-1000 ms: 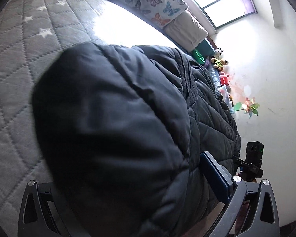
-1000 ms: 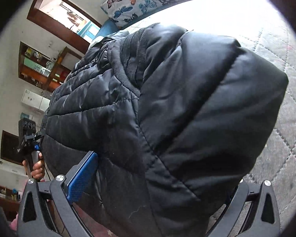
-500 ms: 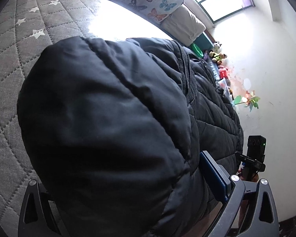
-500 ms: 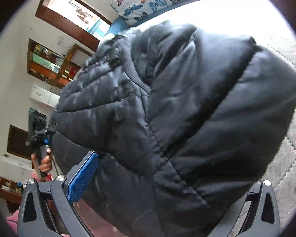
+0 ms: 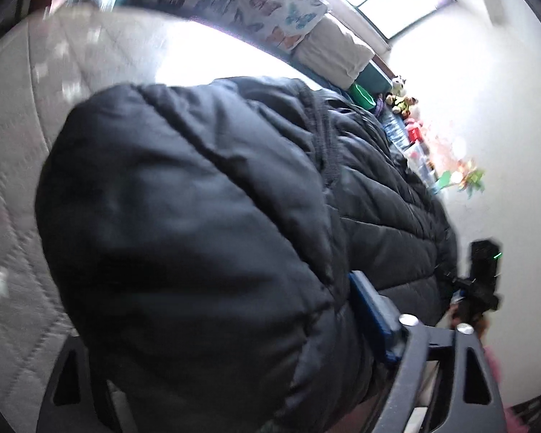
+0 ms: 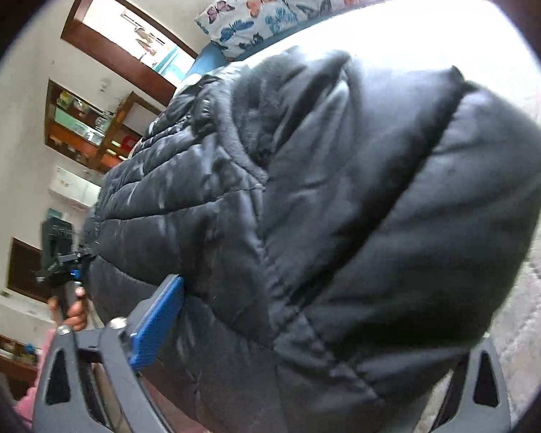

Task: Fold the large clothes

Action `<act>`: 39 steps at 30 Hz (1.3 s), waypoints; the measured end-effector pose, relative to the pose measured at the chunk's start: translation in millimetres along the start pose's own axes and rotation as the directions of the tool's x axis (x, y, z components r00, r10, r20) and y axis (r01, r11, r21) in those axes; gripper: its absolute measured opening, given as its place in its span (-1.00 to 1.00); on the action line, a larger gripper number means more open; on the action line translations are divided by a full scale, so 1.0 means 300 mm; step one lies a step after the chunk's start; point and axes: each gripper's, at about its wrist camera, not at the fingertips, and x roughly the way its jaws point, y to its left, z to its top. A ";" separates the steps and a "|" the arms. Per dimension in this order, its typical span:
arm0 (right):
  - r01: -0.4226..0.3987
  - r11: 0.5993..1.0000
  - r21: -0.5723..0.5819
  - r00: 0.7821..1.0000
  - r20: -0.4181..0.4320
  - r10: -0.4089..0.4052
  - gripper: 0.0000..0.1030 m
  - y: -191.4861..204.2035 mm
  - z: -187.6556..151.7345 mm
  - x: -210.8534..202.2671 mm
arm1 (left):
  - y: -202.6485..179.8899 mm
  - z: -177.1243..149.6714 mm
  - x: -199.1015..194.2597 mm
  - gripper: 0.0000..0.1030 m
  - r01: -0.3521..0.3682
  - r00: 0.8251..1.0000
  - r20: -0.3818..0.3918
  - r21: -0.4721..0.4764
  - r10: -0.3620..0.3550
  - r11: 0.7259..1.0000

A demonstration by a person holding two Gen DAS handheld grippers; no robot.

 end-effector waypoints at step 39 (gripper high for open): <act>0.143 0.981 -0.134 0.984 0.129 -0.126 -0.17 0.160 -0.013 -0.210 | -0.271 -0.085 -0.120 0.17 -0.125 0.990 0.087 0.148 0.113 0.981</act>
